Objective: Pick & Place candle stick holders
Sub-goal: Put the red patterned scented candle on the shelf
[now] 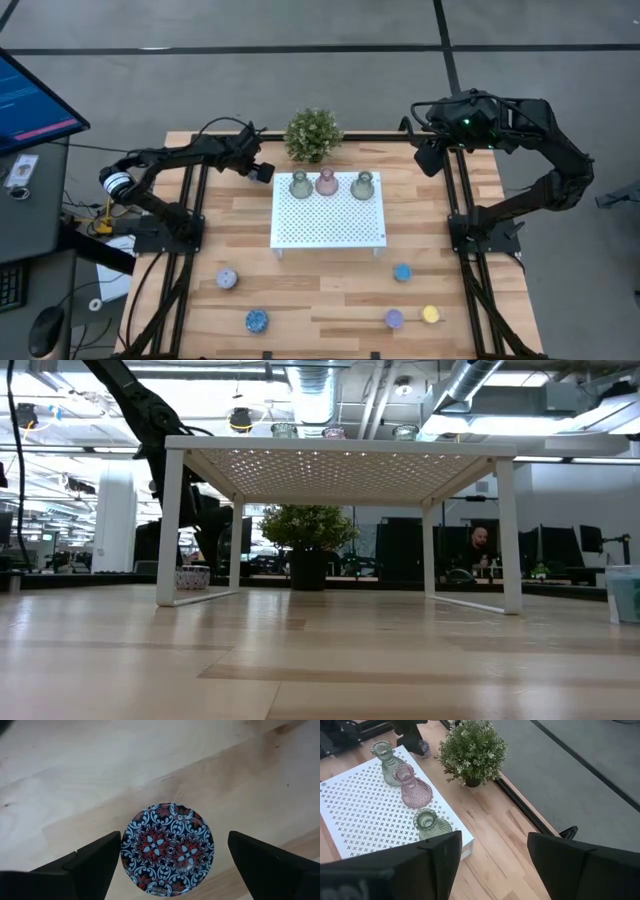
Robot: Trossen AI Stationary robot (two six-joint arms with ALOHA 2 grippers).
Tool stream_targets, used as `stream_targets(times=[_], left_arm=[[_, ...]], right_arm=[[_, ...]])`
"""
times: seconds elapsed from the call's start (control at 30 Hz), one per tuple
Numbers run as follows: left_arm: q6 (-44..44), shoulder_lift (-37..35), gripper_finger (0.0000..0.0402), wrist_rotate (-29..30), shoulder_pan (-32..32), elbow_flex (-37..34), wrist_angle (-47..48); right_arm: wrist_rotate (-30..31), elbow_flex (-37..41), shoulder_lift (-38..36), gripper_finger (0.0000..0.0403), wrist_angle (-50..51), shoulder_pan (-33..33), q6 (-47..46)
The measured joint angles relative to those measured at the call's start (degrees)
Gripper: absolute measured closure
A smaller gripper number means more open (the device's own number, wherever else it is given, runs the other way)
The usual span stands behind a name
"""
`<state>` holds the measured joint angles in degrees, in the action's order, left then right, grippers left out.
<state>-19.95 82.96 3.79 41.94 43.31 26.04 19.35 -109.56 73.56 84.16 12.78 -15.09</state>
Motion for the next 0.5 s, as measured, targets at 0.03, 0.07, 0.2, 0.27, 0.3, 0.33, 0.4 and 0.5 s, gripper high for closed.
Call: stream_targets(times=[0.03,0.07,0.2,0.27,0.3,0.33,0.4,0.5], left_arm=[[-0.01,0.00,0.0035,0.00,-0.13,0.00,0.05],[-0.01,0.00,0.0037,0.00,-0.20,0.00,0.04],[0.03,0.99,0.0044,-0.06,-0.37,0.00,0.04],[0.27,2.07,0.0049,-0.26,-0.42,0.00,0.01],[0.28,2.64,0.0050,-0.30,-0.44,0.00,0.02],[0.33,3.23,0.0051,-0.42,-0.44,0.00,-0.02],[0.36,3.95,0.0053,-0.69,-0.44,0.00,-0.47],[0.36,4.05,0.0053,-0.74,-0.44,0.00,-1.26]], right_arm=[[0.00,0.00,0.00,0.0184,0.00,0.00,-0.02],[0.00,0.00,0.00,0.0184,0.00,0.00,0.00],[0.00,0.00,0.00,0.0184,0.00,0.00,0.00],[0.00,0.00,0.00,0.0184,-0.02,0.00,0.00],[0.00,0.00,0.00,0.0184,0.00,0.00,0.00],[0.00,0.00,0.00,0.0184,0.00,0.00,0.00],[0.01,0.00,0.00,0.0184,0.00,0.00,0.00],[0.00,0.00,0.00,0.0184,0.00,0.00,0.00]])
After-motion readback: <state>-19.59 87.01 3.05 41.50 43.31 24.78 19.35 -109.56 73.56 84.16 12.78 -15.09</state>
